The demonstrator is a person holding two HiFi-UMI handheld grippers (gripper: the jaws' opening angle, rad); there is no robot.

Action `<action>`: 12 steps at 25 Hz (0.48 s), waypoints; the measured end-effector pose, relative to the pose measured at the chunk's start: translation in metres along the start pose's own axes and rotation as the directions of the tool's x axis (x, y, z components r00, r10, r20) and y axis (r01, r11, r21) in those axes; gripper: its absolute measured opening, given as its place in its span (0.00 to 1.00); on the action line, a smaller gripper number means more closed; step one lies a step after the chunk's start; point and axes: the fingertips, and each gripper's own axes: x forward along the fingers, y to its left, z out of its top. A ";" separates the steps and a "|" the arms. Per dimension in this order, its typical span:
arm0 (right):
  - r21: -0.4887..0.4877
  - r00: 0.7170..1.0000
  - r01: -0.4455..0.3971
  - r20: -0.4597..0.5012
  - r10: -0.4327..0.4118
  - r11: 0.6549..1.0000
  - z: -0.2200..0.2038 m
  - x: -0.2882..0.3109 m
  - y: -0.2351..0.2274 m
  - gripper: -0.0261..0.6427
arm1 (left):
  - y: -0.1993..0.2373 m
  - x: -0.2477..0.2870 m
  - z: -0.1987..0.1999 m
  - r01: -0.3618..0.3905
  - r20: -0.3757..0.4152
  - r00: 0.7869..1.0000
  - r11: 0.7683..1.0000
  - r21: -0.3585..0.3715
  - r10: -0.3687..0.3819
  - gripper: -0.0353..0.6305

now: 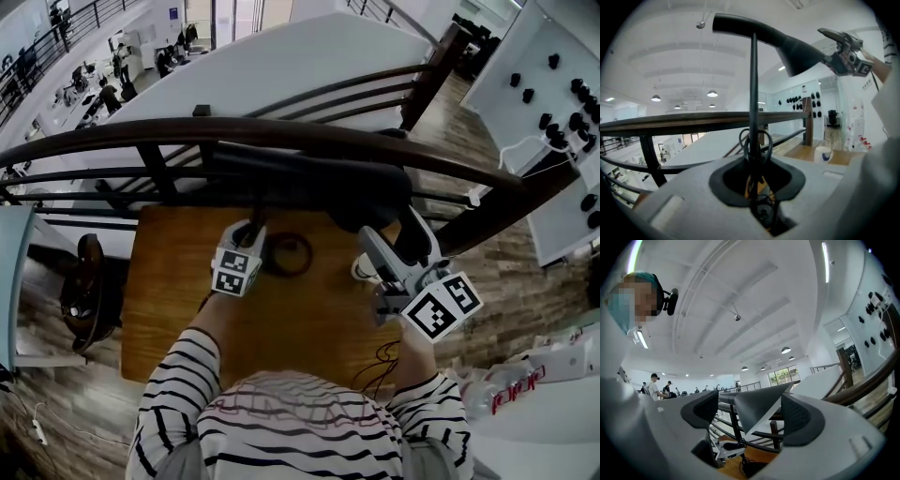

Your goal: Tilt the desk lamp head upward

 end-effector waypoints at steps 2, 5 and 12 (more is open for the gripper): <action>-0.009 1.000 0.000 0.003 0.000 1.000 0.005 0.001 0.003 0.65 | 0.000 -0.001 0.002 -0.005 0.008 1.000 1.000 -0.002 0.005 0.16; -0.031 1.000 0.000 0.008 0.001 1.000 0.015 0.003 0.006 0.66 | -0.001 -0.001 0.006 0.000 0.022 1.000 1.000 -0.007 0.000 0.16; -0.078 1.000 -0.007 0.014 0.008 0.997 0.028 0.010 0.017 0.67 | 0.004 0.000 -0.003 -0.005 0.015 1.000 1.000 -0.011 0.005 0.15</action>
